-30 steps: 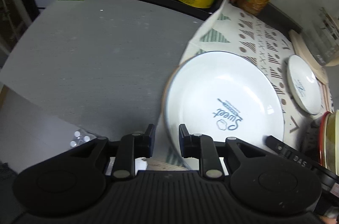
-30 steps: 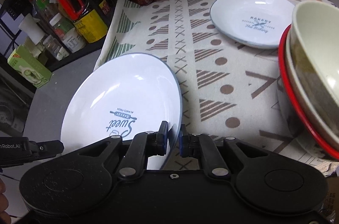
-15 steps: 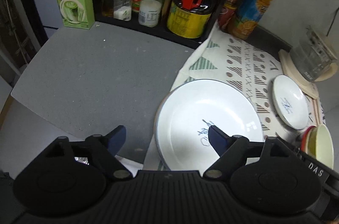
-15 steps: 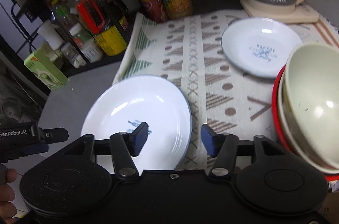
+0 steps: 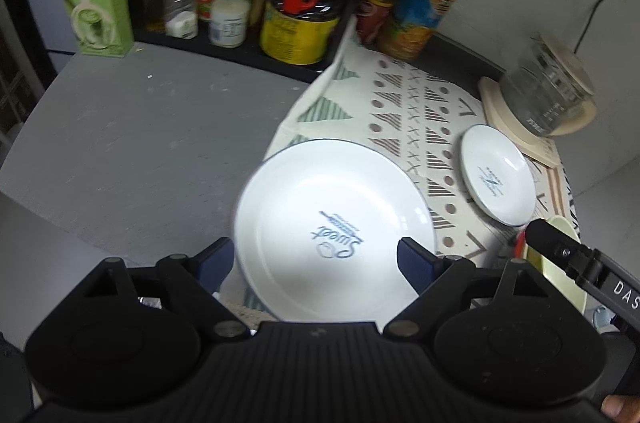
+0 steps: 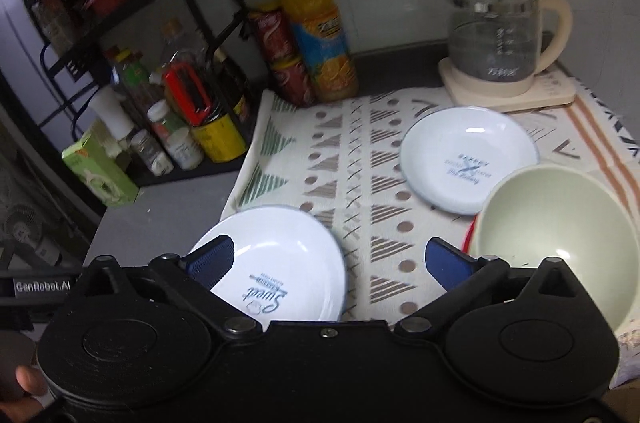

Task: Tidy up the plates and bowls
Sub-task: 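Move the right tool toward the white 'BAKERY' plate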

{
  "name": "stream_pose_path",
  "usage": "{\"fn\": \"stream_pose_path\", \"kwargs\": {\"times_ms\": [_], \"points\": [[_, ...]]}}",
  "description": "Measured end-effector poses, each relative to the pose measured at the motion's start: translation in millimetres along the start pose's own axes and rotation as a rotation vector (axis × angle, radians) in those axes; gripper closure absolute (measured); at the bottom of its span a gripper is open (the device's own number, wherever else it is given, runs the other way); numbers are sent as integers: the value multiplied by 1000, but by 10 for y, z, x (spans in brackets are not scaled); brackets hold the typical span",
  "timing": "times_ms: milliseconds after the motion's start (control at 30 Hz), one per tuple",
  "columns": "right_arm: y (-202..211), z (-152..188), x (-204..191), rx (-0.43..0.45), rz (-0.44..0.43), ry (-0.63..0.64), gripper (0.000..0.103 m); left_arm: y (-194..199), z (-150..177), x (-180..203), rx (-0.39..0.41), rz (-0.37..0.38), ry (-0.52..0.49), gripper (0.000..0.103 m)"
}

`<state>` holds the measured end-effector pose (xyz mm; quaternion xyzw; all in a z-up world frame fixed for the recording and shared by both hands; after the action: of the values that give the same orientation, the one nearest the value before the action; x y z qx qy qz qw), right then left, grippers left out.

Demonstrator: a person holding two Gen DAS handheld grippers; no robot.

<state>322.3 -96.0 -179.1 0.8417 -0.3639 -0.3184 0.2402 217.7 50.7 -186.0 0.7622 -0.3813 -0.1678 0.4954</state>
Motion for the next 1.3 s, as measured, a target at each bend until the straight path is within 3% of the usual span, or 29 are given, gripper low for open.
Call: {"fn": "stream_pose_path", "kwargs": {"times_ms": [500, 933, 1200, 1300], "points": [[111, -445, 615, 48, 69, -81, 0, -188, -511, 838, 24, 87, -95, 12], [-72, -859, 1312, 60, 111, -161, 0, -701, -740, 1645, -57, 158, -159, 12], [-292, -909, 1775, 9, 134, -199, 1, -1132, -742, 2012, -120, 171, -148, 13], [-399, -896, 1950, -31, 133, -227, 8, -1260, -751, 2116, -137, 178, -128, 13]]}}
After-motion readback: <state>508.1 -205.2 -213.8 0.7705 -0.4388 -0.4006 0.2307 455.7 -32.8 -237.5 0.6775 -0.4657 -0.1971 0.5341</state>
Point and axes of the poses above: each gripper's, at about its wrist camera, not at the fingertips, and y roughly against the way its jaws point, x to its right, z to its underside, the point moved 10 cm from there along -y, roughly the way its jaws point, and after that the axes turned 8 degrees about -z, right-handed, at the moved point
